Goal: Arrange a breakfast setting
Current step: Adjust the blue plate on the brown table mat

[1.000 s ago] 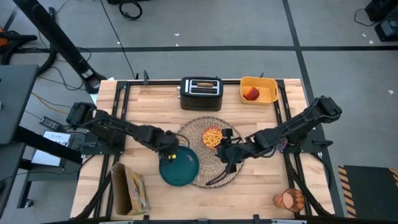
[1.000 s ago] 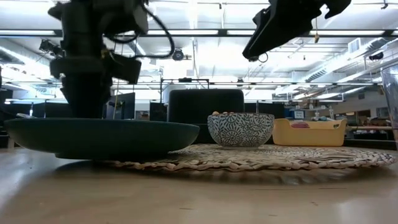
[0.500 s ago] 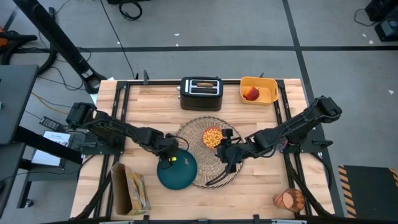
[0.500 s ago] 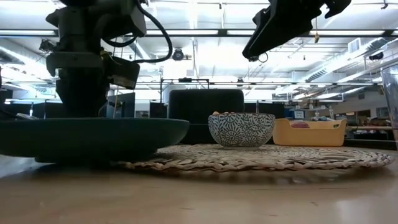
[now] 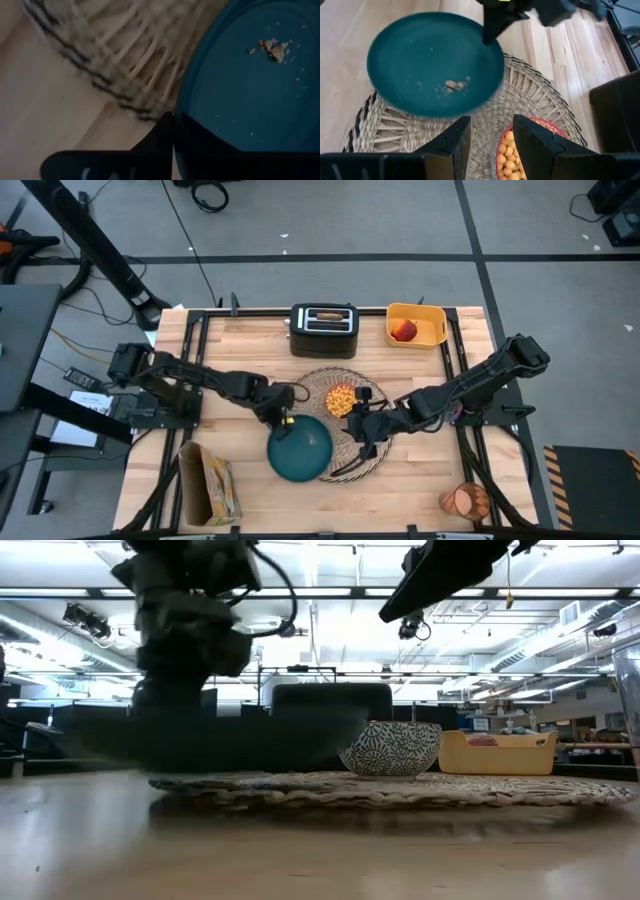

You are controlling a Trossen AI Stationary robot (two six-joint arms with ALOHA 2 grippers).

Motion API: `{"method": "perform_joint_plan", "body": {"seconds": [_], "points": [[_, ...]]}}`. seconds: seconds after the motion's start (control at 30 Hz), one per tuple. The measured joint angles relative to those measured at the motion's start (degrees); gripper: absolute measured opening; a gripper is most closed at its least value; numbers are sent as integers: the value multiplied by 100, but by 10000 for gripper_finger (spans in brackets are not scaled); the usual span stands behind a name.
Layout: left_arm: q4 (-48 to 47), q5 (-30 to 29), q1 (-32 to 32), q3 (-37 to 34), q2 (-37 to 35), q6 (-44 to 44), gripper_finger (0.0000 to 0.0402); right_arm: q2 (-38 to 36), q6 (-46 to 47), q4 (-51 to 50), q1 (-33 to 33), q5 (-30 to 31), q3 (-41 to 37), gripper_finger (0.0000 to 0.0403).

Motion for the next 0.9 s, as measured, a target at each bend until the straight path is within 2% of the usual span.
{"method": "perform_joint_plan", "body": {"seconds": [0.13, 0.23, 0.9], "points": [[-34, 505, 234, 79, 2, -163, 14, 2, -5, 16, -62, -4, 0, 153], [-86, 630, 389, 27, 4, -306, 23, 4, -9, 22, -93, -3, 0, 153], [98, 162, 396, 24, 140, -125, 30, 4, 153, 44, -109, -5, 0, 153]]}}
